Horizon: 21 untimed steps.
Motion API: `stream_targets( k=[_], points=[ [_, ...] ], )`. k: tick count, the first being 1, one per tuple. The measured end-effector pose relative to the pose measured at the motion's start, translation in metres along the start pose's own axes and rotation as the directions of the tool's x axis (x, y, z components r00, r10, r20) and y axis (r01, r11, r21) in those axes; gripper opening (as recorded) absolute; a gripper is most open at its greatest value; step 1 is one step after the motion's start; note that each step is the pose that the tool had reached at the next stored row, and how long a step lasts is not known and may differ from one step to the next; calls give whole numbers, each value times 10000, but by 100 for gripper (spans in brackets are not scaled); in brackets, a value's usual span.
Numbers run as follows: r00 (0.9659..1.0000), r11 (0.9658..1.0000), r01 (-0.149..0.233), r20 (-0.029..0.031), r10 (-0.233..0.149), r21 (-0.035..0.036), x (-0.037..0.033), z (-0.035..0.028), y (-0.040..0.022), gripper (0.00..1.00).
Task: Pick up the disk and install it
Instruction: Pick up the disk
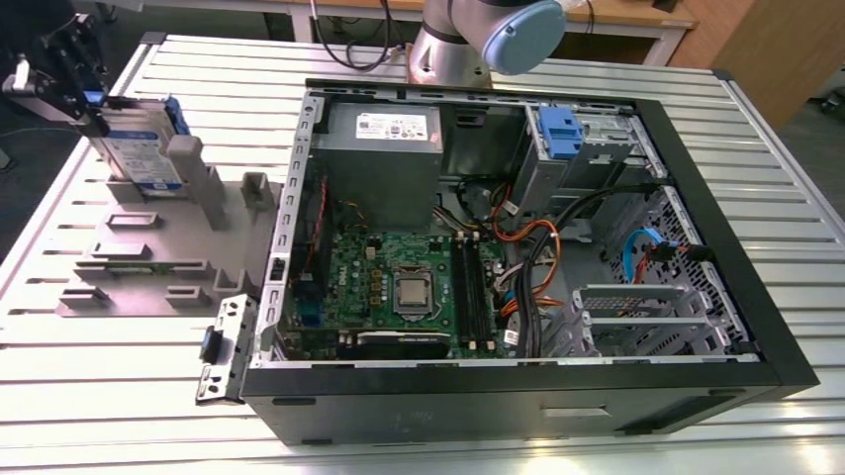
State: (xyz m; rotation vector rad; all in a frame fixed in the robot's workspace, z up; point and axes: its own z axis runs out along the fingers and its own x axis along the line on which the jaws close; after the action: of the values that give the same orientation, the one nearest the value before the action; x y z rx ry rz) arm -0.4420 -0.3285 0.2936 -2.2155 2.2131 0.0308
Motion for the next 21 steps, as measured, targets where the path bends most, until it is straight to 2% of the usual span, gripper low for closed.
stream_targets(
  k=[21],
  points=[
    [10000,10000,0,0,0,0,-3,-138,1,37]
  ],
)
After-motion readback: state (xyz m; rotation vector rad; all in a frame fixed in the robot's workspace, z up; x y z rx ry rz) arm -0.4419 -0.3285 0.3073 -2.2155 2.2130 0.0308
